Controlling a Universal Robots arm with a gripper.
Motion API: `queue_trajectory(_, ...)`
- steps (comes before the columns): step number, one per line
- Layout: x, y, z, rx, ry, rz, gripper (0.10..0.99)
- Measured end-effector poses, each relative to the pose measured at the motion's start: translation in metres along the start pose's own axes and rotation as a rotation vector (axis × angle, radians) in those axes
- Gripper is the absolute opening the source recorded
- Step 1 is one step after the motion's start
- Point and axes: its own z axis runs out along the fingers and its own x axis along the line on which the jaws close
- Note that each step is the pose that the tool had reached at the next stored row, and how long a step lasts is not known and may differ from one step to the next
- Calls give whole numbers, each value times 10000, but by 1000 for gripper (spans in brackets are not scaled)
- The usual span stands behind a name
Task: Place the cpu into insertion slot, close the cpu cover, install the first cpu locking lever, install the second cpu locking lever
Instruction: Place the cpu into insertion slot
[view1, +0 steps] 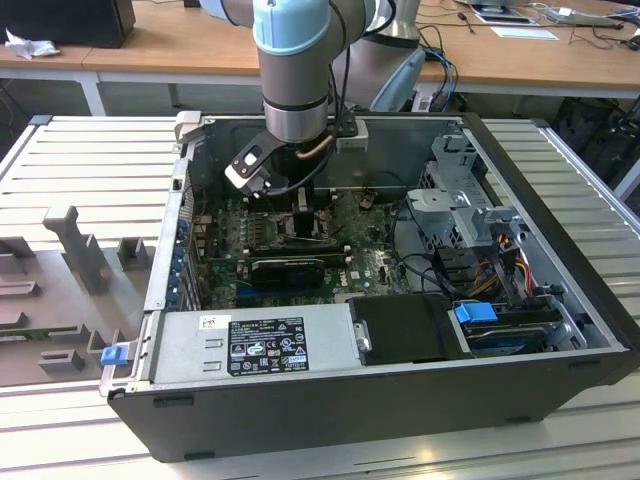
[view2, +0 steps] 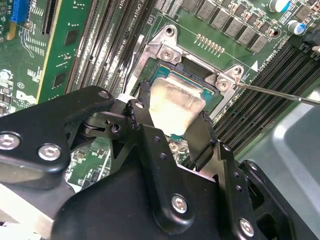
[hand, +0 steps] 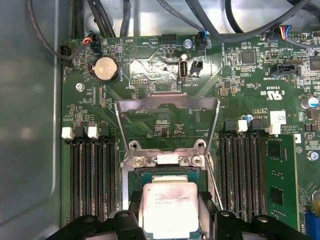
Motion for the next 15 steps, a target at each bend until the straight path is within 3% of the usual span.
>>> queue_trajectory(1, 0, 2, 0, -1, 0, 0, 537)
queue_trajectory(2, 0, 4, 0, 0, 1, -1, 604)
queue_trajectory(8, 2, 12, -100, 4, 9, 0, 592)
queue_trajectory(15, 3, 18, -144, 17, 8, 3, 157)
